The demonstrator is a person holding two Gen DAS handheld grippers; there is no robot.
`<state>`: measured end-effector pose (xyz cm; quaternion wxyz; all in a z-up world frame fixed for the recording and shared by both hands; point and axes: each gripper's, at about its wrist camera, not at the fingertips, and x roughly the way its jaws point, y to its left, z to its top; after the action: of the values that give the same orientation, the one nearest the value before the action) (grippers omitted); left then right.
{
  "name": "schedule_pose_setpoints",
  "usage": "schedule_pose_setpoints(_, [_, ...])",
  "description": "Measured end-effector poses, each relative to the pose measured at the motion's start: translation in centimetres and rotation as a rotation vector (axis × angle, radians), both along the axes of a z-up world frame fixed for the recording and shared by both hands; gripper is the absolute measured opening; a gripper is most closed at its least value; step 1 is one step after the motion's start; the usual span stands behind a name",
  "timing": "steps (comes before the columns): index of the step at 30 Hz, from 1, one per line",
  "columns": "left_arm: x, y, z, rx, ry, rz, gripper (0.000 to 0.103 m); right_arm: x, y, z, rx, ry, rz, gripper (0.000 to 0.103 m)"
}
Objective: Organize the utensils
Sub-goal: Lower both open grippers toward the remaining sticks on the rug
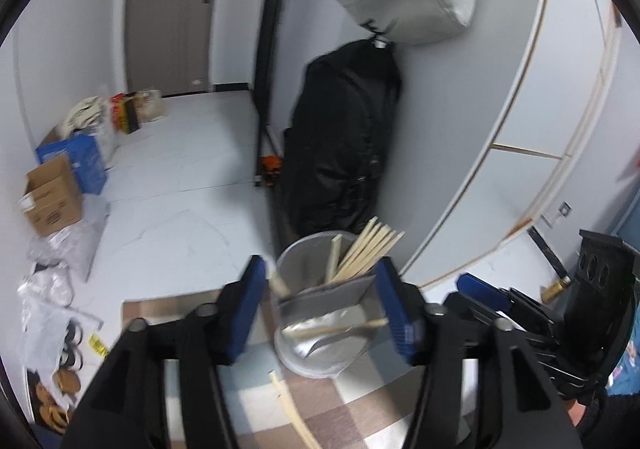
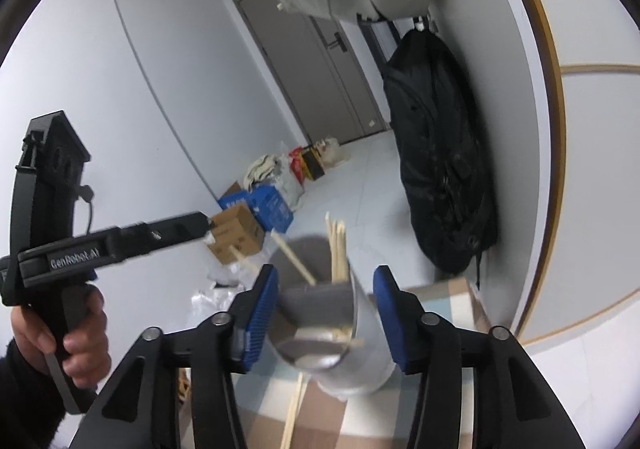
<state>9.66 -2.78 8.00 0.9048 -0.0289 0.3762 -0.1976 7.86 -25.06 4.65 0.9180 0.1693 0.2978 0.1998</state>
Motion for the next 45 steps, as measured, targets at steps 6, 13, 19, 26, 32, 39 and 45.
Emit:
schedule_pose_setpoints(6, [-2.7,2.2,-2.4,-0.033,0.016,0.102,0.058,-1.7,1.8,-1.7,-0.041,0.043,0.049,0.059])
schedule_pose_setpoints(13, [-3.9,3.9,-6.4,-0.025,0.099,0.187,0.058,-2.9,4.0,-3.4,-0.085,0.077,0.092,0.066])
schedule_pose_setpoints(19, [-4.6,5.0,-9.5,-0.02,0.165,0.237,0.067,-3.3,5.7,-5.2,-0.119,0.14,0.135,0.069])
schedule_pose_setpoints(26, [-5.2,6.9,-11.7,-0.022,0.193,0.297,0.068,-3.4,7.9,-8.5,-0.166,0.255,0.162,0.07])
schedule_pose_setpoints(32, [-5.8,8.0,-12.0,0.019,0.162,0.343,0.077,-2.3,10.0,-11.3,-0.186,0.337,0.165,0.07])
schedule_pose_setpoints(39, [-6.5,9.2,-11.8,0.019,0.12,0.35,0.078,-0.8,12.3,-13.7,-0.25,0.378,0.175,0.057])
schedule_pose_setpoints(45, [-6.3,10.2,-12.3,0.024,0.131,0.361,0.079,0.7,13.1,-14.3,-0.291,0.385,0.104,0.046])
